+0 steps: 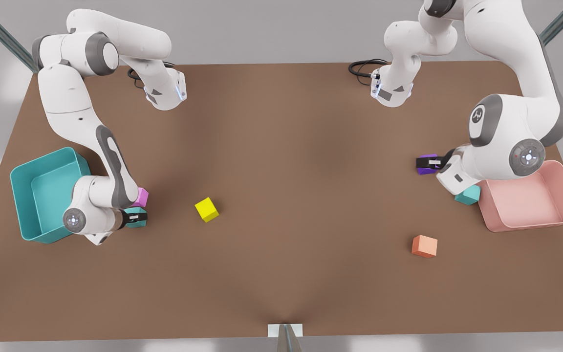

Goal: Stack the two blue cubes on top of each other

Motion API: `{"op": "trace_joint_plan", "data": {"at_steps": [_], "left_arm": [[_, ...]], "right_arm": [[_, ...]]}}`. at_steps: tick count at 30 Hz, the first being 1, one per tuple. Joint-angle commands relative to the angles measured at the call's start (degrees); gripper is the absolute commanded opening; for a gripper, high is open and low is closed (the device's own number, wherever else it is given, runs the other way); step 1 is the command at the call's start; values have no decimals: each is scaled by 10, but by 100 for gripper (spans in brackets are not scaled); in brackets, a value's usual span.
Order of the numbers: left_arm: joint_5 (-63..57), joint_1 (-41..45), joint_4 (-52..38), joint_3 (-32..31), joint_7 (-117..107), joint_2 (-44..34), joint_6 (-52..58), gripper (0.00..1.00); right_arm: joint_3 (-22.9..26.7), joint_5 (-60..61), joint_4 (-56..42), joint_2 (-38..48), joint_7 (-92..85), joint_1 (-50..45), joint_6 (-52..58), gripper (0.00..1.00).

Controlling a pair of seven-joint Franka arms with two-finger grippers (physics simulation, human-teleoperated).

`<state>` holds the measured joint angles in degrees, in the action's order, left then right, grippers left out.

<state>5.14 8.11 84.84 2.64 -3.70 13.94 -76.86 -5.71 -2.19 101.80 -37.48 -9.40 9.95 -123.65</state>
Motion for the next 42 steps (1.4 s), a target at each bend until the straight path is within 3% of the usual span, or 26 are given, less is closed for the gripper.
{"op": "trace_joint_plan", "data": {"at_steps": [1,2,3,6,8,10,12,15,18,20,22,24,29,30,31,36,40,41,42], "left_arm": [[0,0,0,0,-3,-1,1,100],[0,0,-1,0,-4,-1,10,100],[0,0,-1,0,-4,-1,11,100],[0,0,-1,0,-4,-1,14,100],[0,0,-1,0,-4,-1,14,100],[0,1,-2,0,-5,-1,14,100],[0,2,-2,-1,-10,-1,14,100],[-3,-34,-2,1,-105,9,13,100],[-24,-97,2,3,-142,22,-21,100],[-25,-122,103,22,-341,17,-193,100],[-24,-119,172,46,-487,13,-333,100],[-23,-119,214,49,-506,10,-391,100],[-21,-121,257,75,-538,15,-488,100],[-21,-121,263,86,-538,18,-488,100],[-21,-122,264,90,-537,20,-489,100],[-20,-122,273,90,-575,30,-501,100],[-20,-127,273,90,-575,47,-508,100],[-20,-128,274,90,-574,49,-508,100],[-20,-129,282,90,-574,50,-506,100]], "right_arm": [[0,0,0,0,-2,1,-1,90],[0,0,0,0,-2,1,0,73],[0,0,-1,0,-3,1,2,68],[-2,1,-14,5,-4,-1,17,67],[-10,2,-48,9,-3,-4,83,67],[-42,32,-63,40,35,-7,151,67],[-141,52,-88,44,177,-11,197,67],[-161,52,-155,34,450,-199,181,67],[-156,46,-203,-36,741,-375,36,67],[-149,30,-294,-115,850,-438,-12,67],[-120,25,-298,-148,861,-469,-88,68],[-80,24,-305,-167,862,-504,-112,68],[-73,24,-310,-177,859,-506,-128,70],[-73,24,-311,-176,858,-506,-129,94],[-73,24,-311,-176,858,-506,-128,100],[-72,24,-317,-159,858,-499,-121,100],[-71,-2,-284,-75,856,-482,-78,100],[-73,-53,-263,-47,835,-460,-49,100],[-76,-52,-257,-18,670,-404,41,100]]}}
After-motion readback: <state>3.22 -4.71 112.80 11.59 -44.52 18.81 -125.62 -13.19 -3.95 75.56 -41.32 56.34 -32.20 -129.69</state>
